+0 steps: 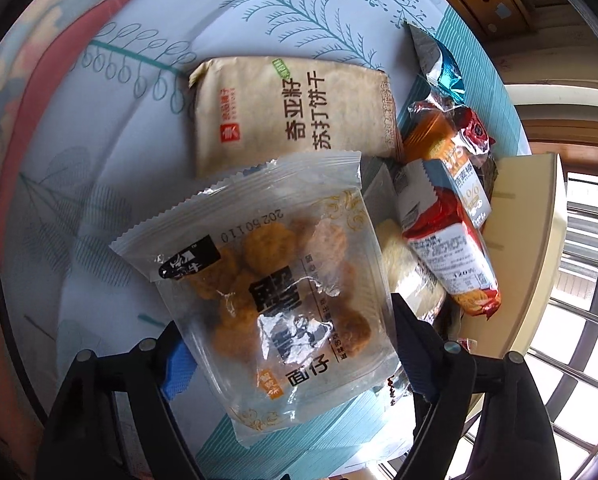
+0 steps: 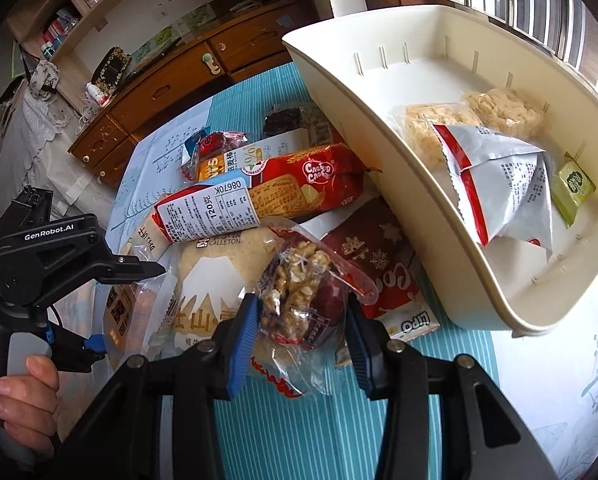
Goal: Organize snacks
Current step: 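Reach the left gripper toward the clear cookie pack while the right approaches the nut bag, then carry the cookie pack with the left gripper while the right carries the nut bag into the tray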
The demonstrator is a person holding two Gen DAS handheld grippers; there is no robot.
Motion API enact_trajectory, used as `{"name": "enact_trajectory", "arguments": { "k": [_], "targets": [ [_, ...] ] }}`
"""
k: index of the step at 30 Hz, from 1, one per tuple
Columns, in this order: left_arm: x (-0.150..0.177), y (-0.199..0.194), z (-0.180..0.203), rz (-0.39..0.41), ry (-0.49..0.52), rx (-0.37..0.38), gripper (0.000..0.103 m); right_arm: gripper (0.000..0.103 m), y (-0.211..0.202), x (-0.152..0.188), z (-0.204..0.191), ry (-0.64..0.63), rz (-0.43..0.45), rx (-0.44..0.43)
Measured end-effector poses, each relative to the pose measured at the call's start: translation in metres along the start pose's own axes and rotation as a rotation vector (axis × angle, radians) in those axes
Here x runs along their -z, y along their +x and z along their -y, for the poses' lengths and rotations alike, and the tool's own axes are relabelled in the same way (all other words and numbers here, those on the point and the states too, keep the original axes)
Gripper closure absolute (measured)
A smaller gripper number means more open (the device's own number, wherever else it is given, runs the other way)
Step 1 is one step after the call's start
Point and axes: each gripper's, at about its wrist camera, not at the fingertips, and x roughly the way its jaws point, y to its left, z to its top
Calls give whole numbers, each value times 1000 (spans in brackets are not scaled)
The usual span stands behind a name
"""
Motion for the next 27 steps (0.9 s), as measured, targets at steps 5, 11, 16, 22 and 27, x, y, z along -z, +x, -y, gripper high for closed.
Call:
{"name": "enact_trajectory", "arguments": {
  "k": [5,11,16,22,27],
  "targets": [
    [17,-13,3,19,2,-11,20,61,-9,-1,-4,-30,-12,-26],
    [41,-34,1,44,-9,-3,20,61,-32,-7,-9,-104,13,-88],
    [66,-53,2,101,2,21,20,61,-53,-14,-9,-177,46,-127],
    [99,-75,21,198,63,45,20,61,-80,-20,-4,-274,91,-143],
    [128,-82,54,283,141,57,20,60,-105,-25,9,-352,148,-140]
  ]
}}
